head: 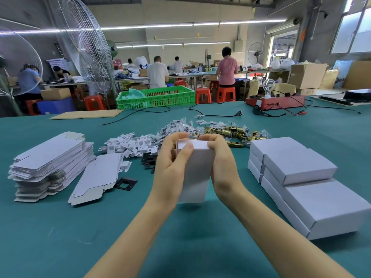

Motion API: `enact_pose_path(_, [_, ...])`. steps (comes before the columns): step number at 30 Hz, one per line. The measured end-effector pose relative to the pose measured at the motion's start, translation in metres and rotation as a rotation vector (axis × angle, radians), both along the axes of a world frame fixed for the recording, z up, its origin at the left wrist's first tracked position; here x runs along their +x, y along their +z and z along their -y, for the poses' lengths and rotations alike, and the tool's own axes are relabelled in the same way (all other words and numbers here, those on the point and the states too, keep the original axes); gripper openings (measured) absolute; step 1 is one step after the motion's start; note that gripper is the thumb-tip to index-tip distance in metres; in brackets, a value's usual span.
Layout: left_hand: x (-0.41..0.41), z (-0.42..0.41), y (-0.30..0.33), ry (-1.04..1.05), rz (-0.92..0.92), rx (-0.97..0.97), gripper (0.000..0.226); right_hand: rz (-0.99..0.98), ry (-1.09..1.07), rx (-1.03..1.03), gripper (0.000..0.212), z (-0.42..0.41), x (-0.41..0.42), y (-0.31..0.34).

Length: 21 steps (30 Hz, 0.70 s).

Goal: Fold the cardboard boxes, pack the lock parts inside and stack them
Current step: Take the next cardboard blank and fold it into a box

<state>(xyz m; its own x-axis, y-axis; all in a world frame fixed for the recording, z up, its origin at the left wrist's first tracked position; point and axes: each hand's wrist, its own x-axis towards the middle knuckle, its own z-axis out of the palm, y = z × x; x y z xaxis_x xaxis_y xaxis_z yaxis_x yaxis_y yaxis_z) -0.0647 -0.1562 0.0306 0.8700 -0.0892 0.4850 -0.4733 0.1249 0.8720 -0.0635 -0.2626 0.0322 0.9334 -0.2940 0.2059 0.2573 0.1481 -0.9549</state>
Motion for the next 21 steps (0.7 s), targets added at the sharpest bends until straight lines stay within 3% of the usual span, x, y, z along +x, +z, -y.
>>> enact_pose_path(5, [0.000,-0.002,-0.004,0.120,0.221,0.136,0.017,-0.359,0.136,-0.292,0.067,0.004,0.001,0.005])
enact_pose_path(8, [0.002,-0.005,-0.008,0.147,0.244,0.142,0.021,-0.445,0.223,-0.320,0.077,0.006,-0.004,0.009])
enact_pose_path(12, [0.003,-0.007,-0.012,0.143,0.295,0.127,0.021,-0.473,0.317,-0.044,0.062,0.005,-0.003,0.011])
enact_pose_path(16, [0.005,-0.009,-0.014,0.149,0.509,0.250,0.025,-0.394,0.436,0.339,0.022,0.010,-0.002,0.017])
enact_pose_path(18, [0.007,-0.009,-0.017,0.140,0.553,0.262,0.029,-0.384,0.428,0.469,0.025,0.015,0.000,0.016])
enact_pose_path(21, [0.012,-0.008,-0.025,0.154,0.456,0.241,0.033,-0.405,0.353,0.502,0.034,0.024,0.002,0.012])
